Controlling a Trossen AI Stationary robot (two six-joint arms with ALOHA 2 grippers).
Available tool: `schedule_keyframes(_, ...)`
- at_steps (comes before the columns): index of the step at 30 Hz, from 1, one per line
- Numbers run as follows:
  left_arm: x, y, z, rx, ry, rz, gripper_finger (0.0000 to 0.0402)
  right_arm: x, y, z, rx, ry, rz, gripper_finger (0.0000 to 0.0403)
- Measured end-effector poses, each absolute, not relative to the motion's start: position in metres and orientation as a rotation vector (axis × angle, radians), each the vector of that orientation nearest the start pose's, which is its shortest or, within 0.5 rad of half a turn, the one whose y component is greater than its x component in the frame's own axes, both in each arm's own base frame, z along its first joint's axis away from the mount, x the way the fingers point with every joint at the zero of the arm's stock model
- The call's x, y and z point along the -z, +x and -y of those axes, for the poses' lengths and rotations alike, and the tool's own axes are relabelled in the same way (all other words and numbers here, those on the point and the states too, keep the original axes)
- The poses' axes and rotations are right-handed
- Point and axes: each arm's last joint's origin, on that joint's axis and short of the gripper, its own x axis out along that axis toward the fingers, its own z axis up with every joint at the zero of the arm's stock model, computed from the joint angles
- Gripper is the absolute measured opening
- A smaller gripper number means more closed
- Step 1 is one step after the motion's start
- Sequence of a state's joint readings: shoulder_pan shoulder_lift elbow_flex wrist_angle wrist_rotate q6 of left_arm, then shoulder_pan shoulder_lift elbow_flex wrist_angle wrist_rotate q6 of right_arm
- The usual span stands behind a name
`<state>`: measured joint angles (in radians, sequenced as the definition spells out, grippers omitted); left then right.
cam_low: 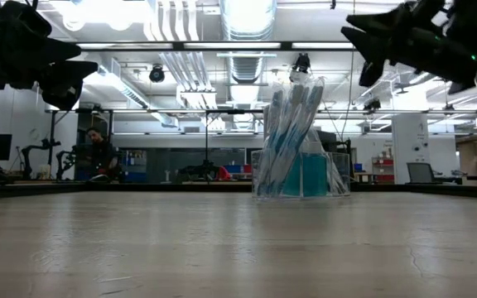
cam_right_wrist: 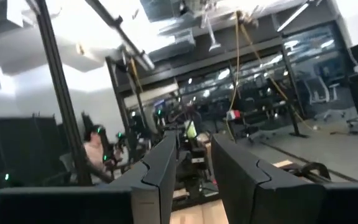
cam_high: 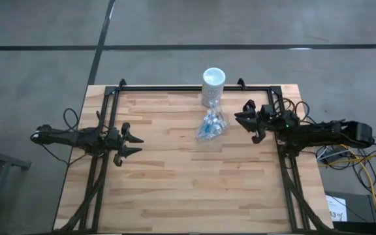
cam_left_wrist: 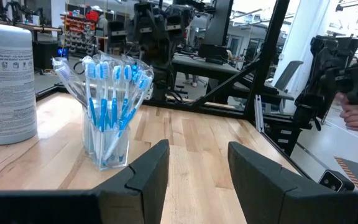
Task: Pick & Place toothbrushing station
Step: Return to Home Position
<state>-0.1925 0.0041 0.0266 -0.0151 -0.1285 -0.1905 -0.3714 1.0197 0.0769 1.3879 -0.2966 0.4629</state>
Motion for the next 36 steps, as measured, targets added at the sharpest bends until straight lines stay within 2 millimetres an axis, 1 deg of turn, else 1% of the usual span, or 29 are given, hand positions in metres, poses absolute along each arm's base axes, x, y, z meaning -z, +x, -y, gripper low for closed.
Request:
schedule_keyframes(2,-0.171,0.095,0.015,0.064,-0.192,0.001,0.017,-0.215,0.157,0.051,-0.04,0.299,0.398,0.0098)
schedule_keyframes(4,-0.171,0.095,0.015,0.065,-0.192,0.001,0.0169,-0.225,0.164,0.053,-0.058,0.288,0.332,0.0096)
schedule_keyframes(8,-0.171,0.095,0.015,0.065,-0.192,0.002,0.017,-0.242,0.178,0.056,-0.034,0.365,0.094,0.009)
schedule_keyframes(10,-0.171,0.095,0.015,0.065,-0.192,0.001,0.0169,-0.252,0.18,0.056,-0.022,0.375,0.023,0.0089)
schedule_keyframes(11,-0.171,0.095,0.015,0.064,-0.192,0.001,0.017,-0.258,0.18,0.055,-0.026,0.354,0.022,0.0089)
schedule_keyframes(14,-0.171,0.095,0.015,0.064,-0.192,0.001,0.017,-0.276,0.175,0.049,-0.058,0.247,0.092,0.009)
schedule_keyframes(17,-0.171,0.095,0.015,0.065,-0.192,0.001,0.0169,-0.284,0.164,0.045,-0.044,0.212,0.149,0.0091)
schedule_keyframes(20,-0.171,0.095,0.015,0.064,-0.192,0.001,0.017,-0.281,0.153,0.042,-0.015,0.23,0.178,0.0088)
schedule_keyframes(25,-0.171,0.095,0.015,0.063,-0.192,0.001,0.017,-0.27,0.137,0.037,-0.025,0.266,0.211,0.0093)
schedule_keyframes(27,-0.171,0.095,0.015,0.064,-0.192,0.002,0.017,-0.269,0.131,0.035,-0.026,0.258,0.232,0.0096)
schedule_keyframes(31,-0.171,0.095,0.015,0.064,-0.192,0.002,0.0169,-0.266,0.124,0.032,-0.024,0.259,0.221,0.0102)
schedule_keyframes(36,-0.171,0.095,0.015,0.064,-0.192,0.002,0.017,-0.262,0.12,0.031,-0.017,0.274,0.176,0.0107)
